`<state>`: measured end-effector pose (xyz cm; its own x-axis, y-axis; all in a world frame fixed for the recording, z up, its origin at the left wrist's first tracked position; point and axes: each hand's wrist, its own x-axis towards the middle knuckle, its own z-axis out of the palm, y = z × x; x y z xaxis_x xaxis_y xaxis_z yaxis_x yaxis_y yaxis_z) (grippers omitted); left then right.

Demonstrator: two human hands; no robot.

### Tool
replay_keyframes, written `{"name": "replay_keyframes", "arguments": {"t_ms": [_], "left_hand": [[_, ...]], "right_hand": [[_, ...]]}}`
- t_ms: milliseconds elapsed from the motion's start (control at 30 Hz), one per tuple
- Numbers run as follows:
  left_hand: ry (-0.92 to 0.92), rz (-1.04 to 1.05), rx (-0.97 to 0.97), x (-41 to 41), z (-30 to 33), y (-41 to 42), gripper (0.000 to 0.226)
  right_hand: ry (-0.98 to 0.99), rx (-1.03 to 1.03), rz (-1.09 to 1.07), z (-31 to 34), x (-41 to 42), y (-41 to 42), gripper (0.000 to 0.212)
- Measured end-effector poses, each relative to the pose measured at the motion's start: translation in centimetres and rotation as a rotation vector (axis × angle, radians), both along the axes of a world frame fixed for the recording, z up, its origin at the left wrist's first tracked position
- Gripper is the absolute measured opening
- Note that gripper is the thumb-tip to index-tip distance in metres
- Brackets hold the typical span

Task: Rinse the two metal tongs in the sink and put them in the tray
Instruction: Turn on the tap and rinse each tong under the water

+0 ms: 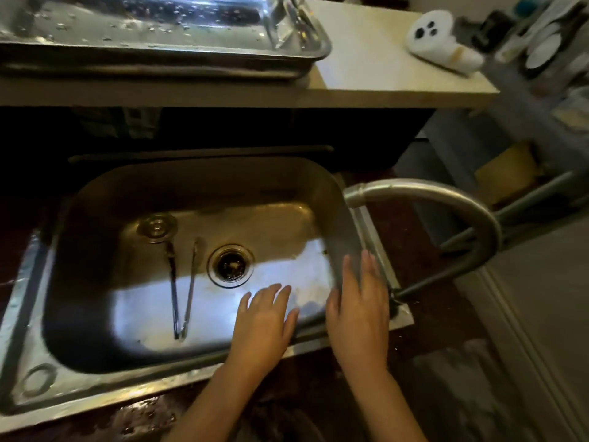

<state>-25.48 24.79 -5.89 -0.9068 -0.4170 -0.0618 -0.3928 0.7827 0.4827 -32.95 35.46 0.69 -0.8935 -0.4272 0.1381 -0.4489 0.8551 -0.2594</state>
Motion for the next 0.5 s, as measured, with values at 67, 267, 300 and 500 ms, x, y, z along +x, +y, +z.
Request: {"name": "replay_keyframes", "arguments": {"t_ms": [67,267,300,500], "left_hand": [[-0.075,-0.003,0.024,0.0,-1.2,1.1,0.044],[-0.116,0.04,0.012,0.4,-2.1,0.8,0.048],[-0.126,0.038,0.013,0.4,-2.1,0.8,0.048],[-0.164,0.025,0.021,0.5,-2.2,0.9,0.05]], "right_hand": [[-0.055,0.137,-0.001,-0.8,-0.1,1.0,0.062],[-0.043,0.137,-0.073,-2.0,0.3,1.1,0.071],[-0.024,0.159,-0.065,-2.0,0.2,1.3,0.071],[-0.007,0.29,-0.013,-1.6,-0.6,1.8,0.067]]}}
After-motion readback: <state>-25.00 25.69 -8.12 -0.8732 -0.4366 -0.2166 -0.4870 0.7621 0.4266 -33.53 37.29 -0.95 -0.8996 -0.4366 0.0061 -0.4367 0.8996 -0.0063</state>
